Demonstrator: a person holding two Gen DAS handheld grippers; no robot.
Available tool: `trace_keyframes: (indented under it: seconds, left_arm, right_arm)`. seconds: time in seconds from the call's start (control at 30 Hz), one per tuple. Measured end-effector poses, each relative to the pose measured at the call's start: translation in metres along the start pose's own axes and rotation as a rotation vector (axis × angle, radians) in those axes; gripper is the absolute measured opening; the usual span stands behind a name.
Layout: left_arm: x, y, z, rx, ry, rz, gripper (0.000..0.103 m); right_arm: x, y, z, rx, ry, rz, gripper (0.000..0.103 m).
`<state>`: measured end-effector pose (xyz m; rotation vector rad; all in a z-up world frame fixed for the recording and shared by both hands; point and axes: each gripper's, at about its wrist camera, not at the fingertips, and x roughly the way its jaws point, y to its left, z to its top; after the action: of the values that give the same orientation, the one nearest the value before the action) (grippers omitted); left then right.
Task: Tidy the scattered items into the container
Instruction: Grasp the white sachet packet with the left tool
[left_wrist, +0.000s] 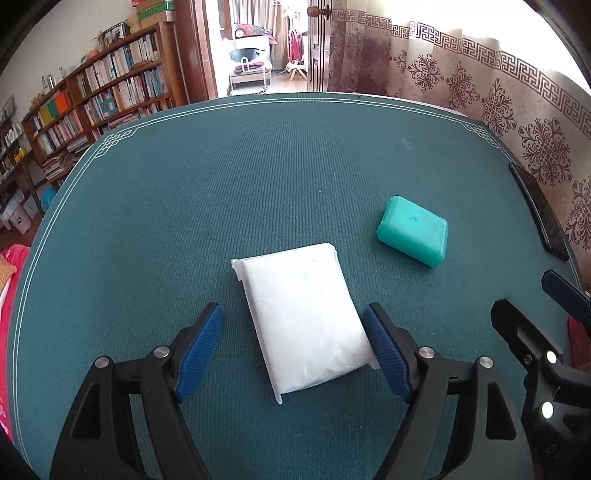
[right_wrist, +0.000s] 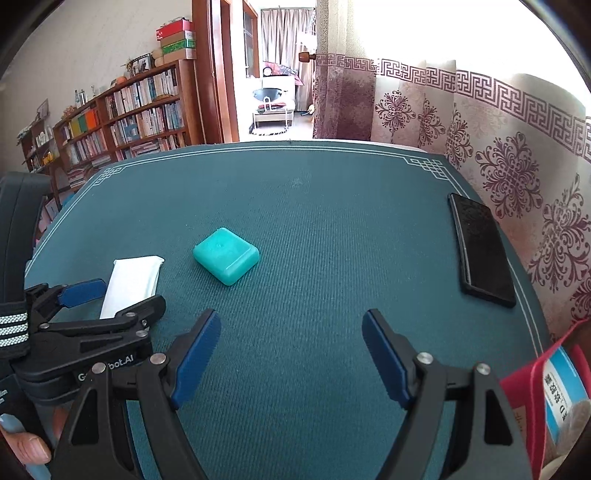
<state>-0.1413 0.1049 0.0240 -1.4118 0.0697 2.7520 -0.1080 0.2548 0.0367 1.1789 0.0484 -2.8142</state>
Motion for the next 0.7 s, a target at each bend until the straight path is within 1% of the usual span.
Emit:
trace_keyframes:
  seconds: [0.07,0.13,0.17,0.2,0.23,0.3,0.37,0.5,0.63,0.7]
  left_arm:
    - [-0.001,0.015,-0.001,-0.024,0.0,-0.004,0.079]
    - [-0.001,0.025,0.003,-0.046,-0.008,-0.031,0.067]
    - [-0.002,0.031,0.004,-0.059,-0.009,-0.044,0.063]
    - [-0.004,0.038,0.003,-0.073,-0.009,-0.057,0.055]
    - [-0.006,0.044,0.003,-0.086,-0.01,-0.075,0.052]
    - [-0.005,0.053,0.005,-0.117,-0.01,-0.126,0.052]
    - [-0.006,0.059,0.004,-0.142,-0.01,-0.157,0.051]
    - [-0.006,0.061,0.003,-0.147,-0.013,-0.165,0.051]
    - [-0.007,0.063,0.001,-0.148,-0.016,-0.166,0.051]
    - [-0.005,0.062,0.001,-0.144,-0.017,-0.159,0.051]
  right_arm:
    - [0.01,0.005,0.003,-0.026,0.018,0.019,0.082]
    - [0.02,0.012,0.006,-0.057,0.031,0.032,0.082]
    - [0.026,0.015,0.009,-0.069,0.038,0.037,0.082]
    - [0.03,0.019,0.012,-0.079,0.044,0.044,0.082]
    - [0.034,0.022,0.015,-0.086,0.048,0.052,0.082]
    - [0.041,0.027,0.022,-0.101,0.051,0.056,0.082]
    - [0.048,0.031,0.028,-0.114,0.055,0.049,0.082]
    - [0.06,0.039,0.035,-0.134,0.078,0.067,0.082]
    - [0.064,0.043,0.039,-0.152,0.079,0.095,0.082]
    - [0.065,0.043,0.039,-0.157,0.078,0.105,0.08]
